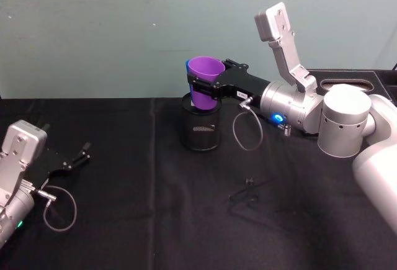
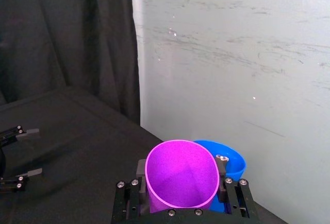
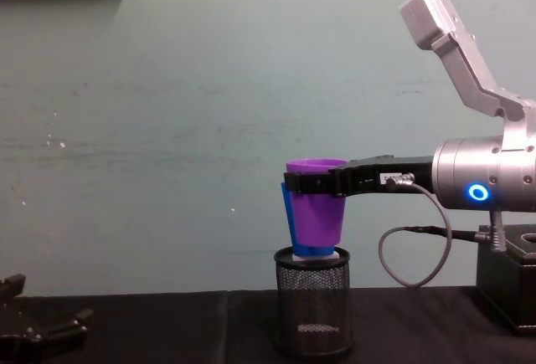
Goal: Pick up one cup with a gripper and tap it against the other cup.
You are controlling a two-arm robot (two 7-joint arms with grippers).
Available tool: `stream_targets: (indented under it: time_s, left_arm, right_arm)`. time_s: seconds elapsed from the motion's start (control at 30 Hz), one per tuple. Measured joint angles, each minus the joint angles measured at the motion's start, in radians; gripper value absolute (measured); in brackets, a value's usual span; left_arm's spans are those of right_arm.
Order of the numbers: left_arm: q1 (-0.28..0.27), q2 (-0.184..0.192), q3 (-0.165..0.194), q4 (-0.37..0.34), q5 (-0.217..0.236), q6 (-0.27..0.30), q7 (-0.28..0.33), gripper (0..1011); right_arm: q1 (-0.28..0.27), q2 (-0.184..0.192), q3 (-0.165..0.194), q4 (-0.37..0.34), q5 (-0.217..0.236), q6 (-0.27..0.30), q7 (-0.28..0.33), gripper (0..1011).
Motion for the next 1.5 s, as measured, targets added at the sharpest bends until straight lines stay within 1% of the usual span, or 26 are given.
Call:
stream_targets:
  time_s: [0.8, 0.9, 1.03, 1.27, 1.37, 1.5]
  left_arm:
    - [0.0, 0.0, 0.0, 0.0, 0.0, 0.0, 0.0, 1000]
    - [0.0, 0.0, 0.0, 0.0, 0.0, 0.0, 0.0, 1000]
    - [0.0, 0.0, 0.0, 0.0, 0.0, 0.0, 0.0, 1000]
    - [0.0, 0.0, 0.0, 0.0, 0.0, 0.0, 0.0, 1000]
    - [0.0, 0.0, 0.0, 0.0, 0.0, 0.0, 0.0, 1000]
    - [0.0, 0.0, 0.0, 0.0, 0.0, 0.0, 0.0, 1000]
  right_arm:
    - [0.0, 0.0, 0.0, 0.0, 0.0, 0.0, 0.0, 741]
    - [-0.007, 0.003, 0.0, -0.01, -0.001, -0.005, 0.001, 739]
    - [-0.027, 0.012, 0.004, -0.039, 0.003, -0.013, 0.007, 741]
    - [-0.089, 0.045, 0.01, -0.115, 0.022, -0.018, 0.021, 741]
    - [-0.136, 0.071, 0.012, -0.169, 0.032, -0.029, 0.026, 741]
    - [-0.185, 0.099, 0.015, -0.221, 0.041, -0.045, 0.03, 741]
